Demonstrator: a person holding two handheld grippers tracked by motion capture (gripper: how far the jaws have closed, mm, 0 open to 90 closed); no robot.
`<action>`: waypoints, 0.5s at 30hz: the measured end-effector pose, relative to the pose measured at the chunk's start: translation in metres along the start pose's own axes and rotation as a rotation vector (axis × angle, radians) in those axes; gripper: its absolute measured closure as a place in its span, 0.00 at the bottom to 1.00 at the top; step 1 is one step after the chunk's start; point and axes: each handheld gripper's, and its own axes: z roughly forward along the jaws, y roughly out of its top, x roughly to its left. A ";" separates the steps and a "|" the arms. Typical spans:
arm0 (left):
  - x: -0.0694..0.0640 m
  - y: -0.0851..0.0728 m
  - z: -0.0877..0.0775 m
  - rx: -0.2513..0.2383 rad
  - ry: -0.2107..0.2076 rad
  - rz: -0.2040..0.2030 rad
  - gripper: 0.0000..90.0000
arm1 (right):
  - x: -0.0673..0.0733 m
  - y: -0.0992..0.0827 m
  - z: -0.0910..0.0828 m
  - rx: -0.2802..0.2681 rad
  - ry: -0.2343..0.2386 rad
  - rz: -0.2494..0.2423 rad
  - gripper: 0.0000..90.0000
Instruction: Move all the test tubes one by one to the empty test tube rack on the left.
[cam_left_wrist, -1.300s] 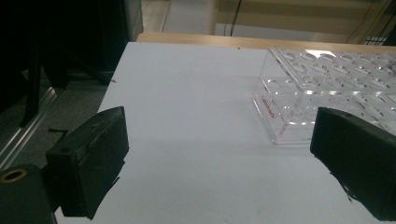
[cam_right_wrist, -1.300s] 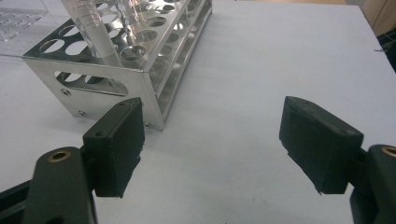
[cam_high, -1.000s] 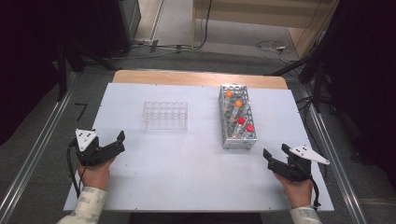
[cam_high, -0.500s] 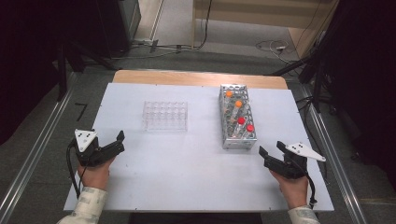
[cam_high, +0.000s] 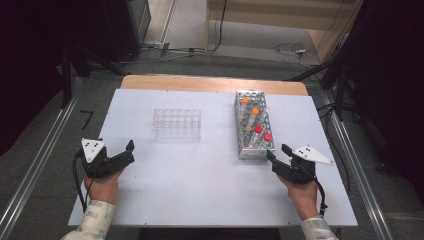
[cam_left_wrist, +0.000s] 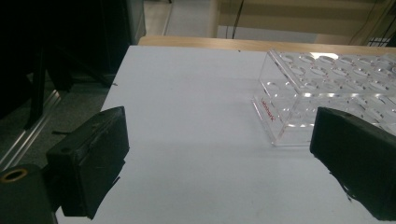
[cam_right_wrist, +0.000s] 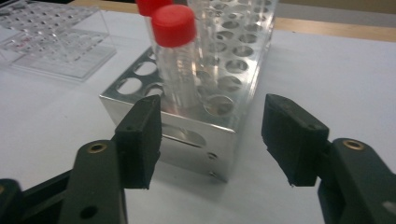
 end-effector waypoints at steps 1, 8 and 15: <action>0.000 0.000 0.000 0.000 0.000 0.000 0.06 | 0.002 0.001 0.002 0.000 0.003 -0.002 0.45; 0.001 0.000 -0.001 -0.003 0.001 -0.004 0.06 | 0.012 0.008 0.019 0.003 0.002 -0.021 0.56; 0.002 0.000 -0.001 -0.008 0.002 -0.010 0.06 | 0.016 0.010 0.029 -0.004 -0.013 -0.028 0.65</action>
